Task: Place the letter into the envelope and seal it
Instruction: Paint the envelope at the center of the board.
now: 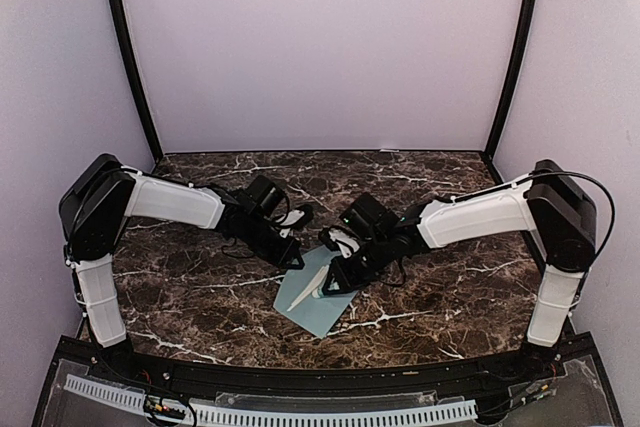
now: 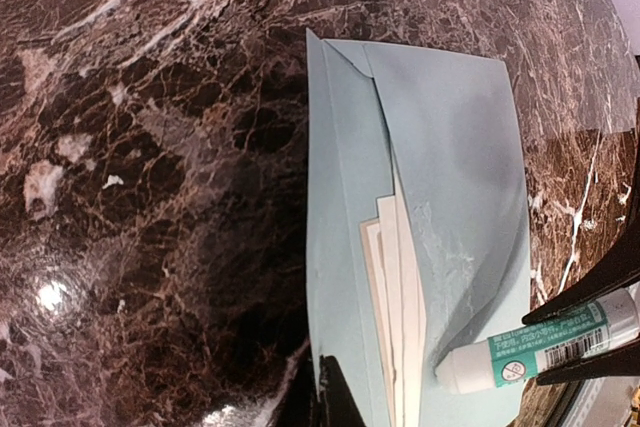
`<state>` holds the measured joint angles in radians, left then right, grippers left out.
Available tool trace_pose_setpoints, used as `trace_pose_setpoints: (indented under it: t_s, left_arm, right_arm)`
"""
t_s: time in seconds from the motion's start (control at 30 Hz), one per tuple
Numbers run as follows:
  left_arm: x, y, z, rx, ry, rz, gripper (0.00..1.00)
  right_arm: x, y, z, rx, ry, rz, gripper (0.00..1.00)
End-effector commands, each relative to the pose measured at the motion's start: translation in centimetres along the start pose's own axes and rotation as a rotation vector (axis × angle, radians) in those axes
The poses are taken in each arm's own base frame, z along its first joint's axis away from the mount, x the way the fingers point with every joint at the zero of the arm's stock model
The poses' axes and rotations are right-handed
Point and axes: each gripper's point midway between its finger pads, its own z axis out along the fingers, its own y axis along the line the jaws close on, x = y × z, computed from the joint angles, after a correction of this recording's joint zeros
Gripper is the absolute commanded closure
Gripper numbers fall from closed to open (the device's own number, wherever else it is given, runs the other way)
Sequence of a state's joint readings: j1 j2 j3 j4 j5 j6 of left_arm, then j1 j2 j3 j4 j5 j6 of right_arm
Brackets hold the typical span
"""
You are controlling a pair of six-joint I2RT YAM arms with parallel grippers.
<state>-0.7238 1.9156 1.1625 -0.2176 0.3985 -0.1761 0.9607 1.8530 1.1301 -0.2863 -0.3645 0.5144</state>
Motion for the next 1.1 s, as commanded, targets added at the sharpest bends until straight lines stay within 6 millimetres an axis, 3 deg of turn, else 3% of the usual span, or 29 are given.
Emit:
trace_pose_setpoints:
  t_s: [0.0,0.73,0.93,1.07]
  left_arm:
    - [-0.2,-0.2,0.0,-0.004,0.002,0.011,1.0]
    - [0.0,-0.6,0.1,0.015,0.007,0.029,1.0]
    - [-0.1,-0.5,0.1,0.006,0.003,0.028,1.0]
    - [0.0,-0.2,0.1,-0.007,0.005,0.02,1.0]
  right_arm:
    - [0.8,-1.1,-0.7,0.08,0.021,0.03,1.0]
    - [-1.4,-8.5,-2.3,0.235,-0.05,0.125,1.0]
    - [-1.2,-8.2,-2.3,0.212,-0.041,0.116,1.0]
    - [-0.7,-6.7,-2.1,0.145,-0.024,0.081,1.0]
